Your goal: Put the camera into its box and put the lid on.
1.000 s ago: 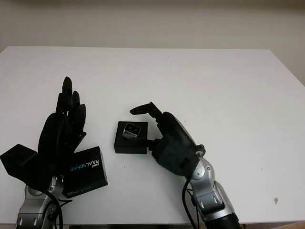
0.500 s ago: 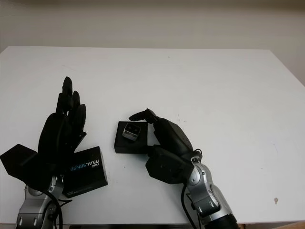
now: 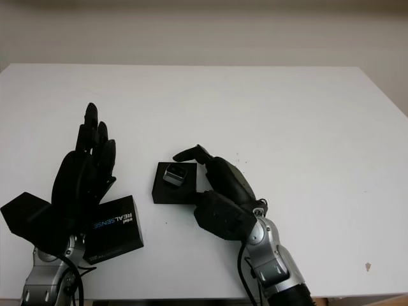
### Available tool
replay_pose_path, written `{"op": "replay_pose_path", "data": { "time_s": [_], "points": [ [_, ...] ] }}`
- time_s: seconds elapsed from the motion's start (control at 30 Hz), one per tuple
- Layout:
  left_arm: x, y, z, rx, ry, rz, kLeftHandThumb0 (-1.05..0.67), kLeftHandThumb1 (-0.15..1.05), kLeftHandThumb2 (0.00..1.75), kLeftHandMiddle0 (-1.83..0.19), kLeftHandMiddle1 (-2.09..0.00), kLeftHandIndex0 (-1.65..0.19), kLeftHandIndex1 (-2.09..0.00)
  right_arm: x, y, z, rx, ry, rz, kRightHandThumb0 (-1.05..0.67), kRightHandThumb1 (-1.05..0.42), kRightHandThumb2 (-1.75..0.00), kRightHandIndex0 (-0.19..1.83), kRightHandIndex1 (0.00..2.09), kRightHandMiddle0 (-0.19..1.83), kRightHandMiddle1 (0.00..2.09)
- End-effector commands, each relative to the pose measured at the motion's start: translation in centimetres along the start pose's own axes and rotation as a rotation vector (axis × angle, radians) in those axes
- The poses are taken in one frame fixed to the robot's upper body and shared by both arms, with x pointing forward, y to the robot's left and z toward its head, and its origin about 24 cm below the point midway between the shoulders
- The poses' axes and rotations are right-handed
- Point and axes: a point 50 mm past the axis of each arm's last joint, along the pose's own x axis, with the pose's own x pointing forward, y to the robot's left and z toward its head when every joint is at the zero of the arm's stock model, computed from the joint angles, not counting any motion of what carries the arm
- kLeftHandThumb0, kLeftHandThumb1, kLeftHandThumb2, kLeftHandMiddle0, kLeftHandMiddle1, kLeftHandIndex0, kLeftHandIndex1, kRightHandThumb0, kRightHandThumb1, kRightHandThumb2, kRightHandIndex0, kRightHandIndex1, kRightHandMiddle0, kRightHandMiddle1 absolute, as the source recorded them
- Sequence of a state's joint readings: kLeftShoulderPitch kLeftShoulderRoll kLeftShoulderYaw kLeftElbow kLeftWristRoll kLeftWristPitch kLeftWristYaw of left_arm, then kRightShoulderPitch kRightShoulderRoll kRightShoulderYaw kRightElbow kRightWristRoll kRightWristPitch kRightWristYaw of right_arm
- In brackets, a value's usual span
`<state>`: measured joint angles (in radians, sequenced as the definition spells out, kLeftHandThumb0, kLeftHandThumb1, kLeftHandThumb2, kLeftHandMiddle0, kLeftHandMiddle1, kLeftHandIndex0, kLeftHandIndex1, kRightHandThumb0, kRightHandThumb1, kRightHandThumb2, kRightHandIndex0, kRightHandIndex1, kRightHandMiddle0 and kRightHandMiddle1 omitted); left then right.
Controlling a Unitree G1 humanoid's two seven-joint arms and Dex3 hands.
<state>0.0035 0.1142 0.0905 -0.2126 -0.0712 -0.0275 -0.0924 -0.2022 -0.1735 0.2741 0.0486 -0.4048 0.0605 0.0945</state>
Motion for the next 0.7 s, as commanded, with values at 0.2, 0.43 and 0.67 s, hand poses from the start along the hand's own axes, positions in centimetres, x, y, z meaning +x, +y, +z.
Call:
{"op": "replay_pose_path", "data": {
  "time_s": [0.2, 0.43, 0.67],
  "points": [
    [-0.12, 0.14, -0.16, 0.004, 0.009, 0.003, -0.78, 1.05, 0.49, 0.19, -0.02, 0.19, 0.00, 0.39, -0.69, 0.37, 0.077, 0.042, 0.000, -0.56, -0.94, -0.05, 0.29, 0.10, 0.19, 1.08],
    [-0.03, 0.18, -0.11, 0.007, 0.005, 0.003, -0.78, 1.05, 0.49, 0.19, 0.00, 0.19, 0.00, 0.41, -0.67, 0.47, 0.086, 0.041, -0.002, -0.55, -0.95, -0.05, 0.32, 0.11, 0.25, 1.13],
    [-0.05, 0.26, -0.10, 0.003, 0.008, 0.006, -0.78, 1.05, 0.48, 0.19, 0.00, 0.19, 0.00, 0.46, -0.70, 0.54, 0.107, 0.053, 0.009, -0.56, -0.95, -0.05, 0.32, 0.10, 0.23, 1.16]
  ]
}}
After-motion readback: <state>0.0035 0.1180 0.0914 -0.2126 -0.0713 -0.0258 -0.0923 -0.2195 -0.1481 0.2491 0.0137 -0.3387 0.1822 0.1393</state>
